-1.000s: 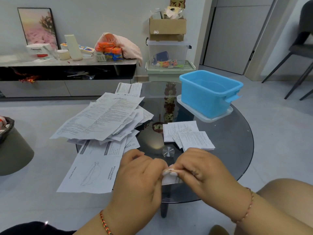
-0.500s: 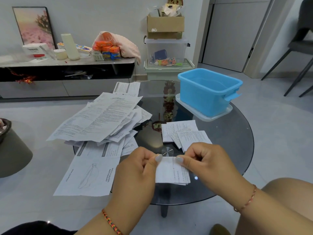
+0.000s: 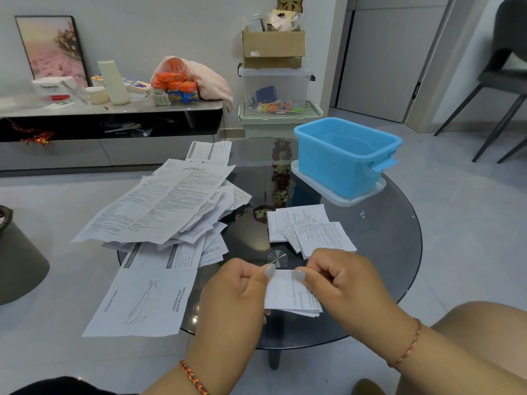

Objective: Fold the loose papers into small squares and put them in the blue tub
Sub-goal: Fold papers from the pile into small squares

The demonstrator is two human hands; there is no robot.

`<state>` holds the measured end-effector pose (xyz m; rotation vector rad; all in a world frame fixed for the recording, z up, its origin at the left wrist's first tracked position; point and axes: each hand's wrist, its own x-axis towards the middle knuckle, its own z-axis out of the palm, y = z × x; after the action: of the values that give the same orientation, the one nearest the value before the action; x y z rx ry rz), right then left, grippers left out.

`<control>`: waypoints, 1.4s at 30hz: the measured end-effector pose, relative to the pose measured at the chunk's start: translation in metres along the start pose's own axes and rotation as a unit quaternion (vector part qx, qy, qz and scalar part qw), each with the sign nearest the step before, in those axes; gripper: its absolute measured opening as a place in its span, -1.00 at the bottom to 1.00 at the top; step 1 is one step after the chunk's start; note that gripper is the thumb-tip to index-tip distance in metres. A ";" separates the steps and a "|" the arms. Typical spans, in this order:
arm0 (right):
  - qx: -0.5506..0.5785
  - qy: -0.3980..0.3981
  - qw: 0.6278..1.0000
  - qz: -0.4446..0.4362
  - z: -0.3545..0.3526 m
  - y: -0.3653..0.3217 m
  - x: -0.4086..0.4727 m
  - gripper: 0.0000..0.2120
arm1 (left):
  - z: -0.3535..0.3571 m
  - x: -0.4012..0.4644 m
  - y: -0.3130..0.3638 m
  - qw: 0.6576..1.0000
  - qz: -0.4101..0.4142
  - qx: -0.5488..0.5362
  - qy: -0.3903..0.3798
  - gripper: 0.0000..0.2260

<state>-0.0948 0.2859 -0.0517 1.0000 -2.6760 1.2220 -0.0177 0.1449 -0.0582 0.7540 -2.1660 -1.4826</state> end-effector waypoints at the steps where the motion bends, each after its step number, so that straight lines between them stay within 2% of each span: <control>1: 0.004 0.001 1.000 0.006 0.001 0.000 0.000 -0.61 | 0.001 0.001 0.001 1.000 -0.010 -0.004 0.000 -0.70; 3: 0.021 0.006 1.000 0.020 0.003 0.000 -0.001 -0.60 | 0.002 0.004 0.000 1.000 -0.009 0.007 0.002 -0.63; 7: 0.107 -0.030 0.990 0.088 0.004 0.000 0.004 -0.62 | 0.001 0.010 -0.002 0.999 0.022 0.023 -0.001 -0.64; 11: 0.271 -0.136 0.939 0.161 0.005 -0.006 0.003 -0.87 | 0.002 0.009 -0.001 0.998 0.053 0.022 0.016 -0.68; 15: 0.300 -0.113 0.929 0.186 0.005 -0.006 0.004 -0.91 | 0.005 0.001 -0.002 0.998 0.061 -0.016 -0.021 -0.76; 19: 0.274 -0.106 0.936 0.192 0.003 -0.007 0.005 -0.88 | 0.006 -0.001 -0.005 0.995 0.093 0.039 -0.024 -0.77; 24: 0.178 -0.123 0.963 0.162 -0.003 -0.009 0.006 -0.81 | 0.007 0.008 -0.009 0.996 0.068 0.031 -0.042 -0.74; 29: 0.015 -0.076 0.991 0.106 -0.047 0.003 0.035 -0.98 | 0.002 0.023 0.005 0.994 -0.002 -0.016 -0.112 -0.83; 32: -0.129 -0.110 0.981 0.095 -0.073 0.012 0.064 -0.91 | 0.002 0.041 0.015 0.991 0.027 0.070 -0.109 -0.76; 34: -0.191 -0.140 0.968 0.080 -0.078 0.019 0.082 -0.79 | 0.007 0.051 0.020 0.986 0.062 0.123 -0.092 -0.71; 36: -0.193 -0.180 0.962 0.068 -0.077 0.029 0.096 -0.55 | 0.017 0.059 0.023 0.987 0.059 0.106 -0.106 -0.67; 38: -0.148 -0.241 0.958 0.056 -0.071 0.036 0.107 -0.26 | 0.029 0.066 0.024 0.988 0.039 0.088 -0.118 -0.65; 40: -0.143 -0.291 0.945 0.037 -0.064 0.042 0.117 -0.05 | 0.040 0.073 0.021 0.986 0.032 0.110 -0.117 -0.66; 42: -0.173 -0.322 0.931 0.017 -0.053 0.049 0.128 0.08 | 0.048 0.078 0.018 0.978 0.042 0.170 -0.114 -0.70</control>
<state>-0.2357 0.2768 -0.0116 1.4934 -3.2150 0.4151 -0.1105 0.1353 -0.0556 0.6141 -2.6338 -1.2208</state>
